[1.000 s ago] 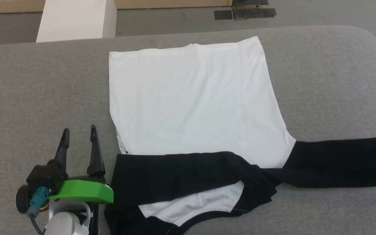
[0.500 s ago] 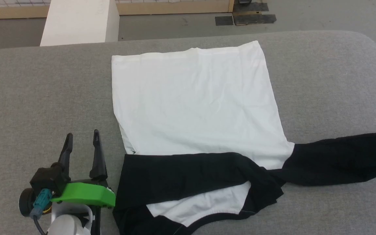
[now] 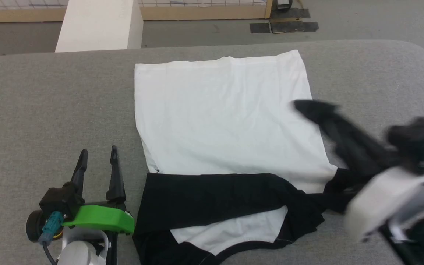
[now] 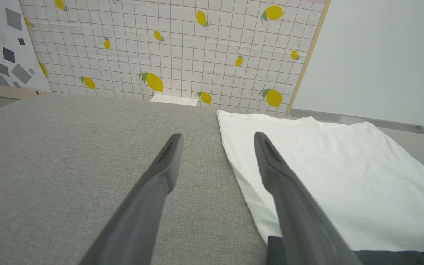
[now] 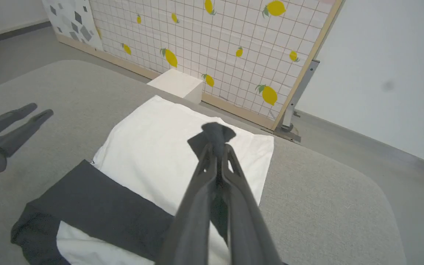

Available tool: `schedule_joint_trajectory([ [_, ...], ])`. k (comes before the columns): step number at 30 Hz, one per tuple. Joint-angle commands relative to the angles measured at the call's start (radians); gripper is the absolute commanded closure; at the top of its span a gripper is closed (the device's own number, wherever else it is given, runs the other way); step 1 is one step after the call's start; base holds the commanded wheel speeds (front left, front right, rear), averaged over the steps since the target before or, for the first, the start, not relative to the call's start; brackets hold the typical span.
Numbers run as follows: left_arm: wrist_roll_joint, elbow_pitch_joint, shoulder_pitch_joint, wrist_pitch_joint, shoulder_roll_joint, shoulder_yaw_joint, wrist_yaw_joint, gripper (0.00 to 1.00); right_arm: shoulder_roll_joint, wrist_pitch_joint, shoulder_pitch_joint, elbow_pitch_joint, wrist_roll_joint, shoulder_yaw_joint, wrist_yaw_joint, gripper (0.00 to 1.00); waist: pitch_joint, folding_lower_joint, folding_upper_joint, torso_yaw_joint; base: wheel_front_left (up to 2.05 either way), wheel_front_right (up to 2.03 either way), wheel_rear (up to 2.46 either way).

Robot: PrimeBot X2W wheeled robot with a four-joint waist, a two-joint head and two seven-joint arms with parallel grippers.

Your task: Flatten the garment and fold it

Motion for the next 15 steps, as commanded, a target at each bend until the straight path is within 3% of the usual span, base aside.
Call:
schedule_joint_trajectory([
  [1,0.001,-0.002,-0.013,-0.004,0.006,-0.004,0.003,0.0,0.005,-0.017,-0.041,0.031,-0.003,0.071,-0.001,1.0,0.006,0.0001,0.0106,0.014,0.0,0.0,0.0],
  [7,-0.003,-0.007,-0.025,-0.004,0.0,-0.019,0.004,0.0,0.058,-0.093,-0.154,0.281,0.016,0.347,-0.001,1.0,0.035,0.0001,0.0106,0.057,0.0,0.0,0.0],
  [15,-0.014,-0.007,-0.039,-0.004,-0.01,-0.039,0.011,0.0,0.108,-0.178,-0.214,0.645,0.055,0.516,-0.001,1.0,0.077,0.0001,0.0106,0.121,0.0,0.0,0.0],
])
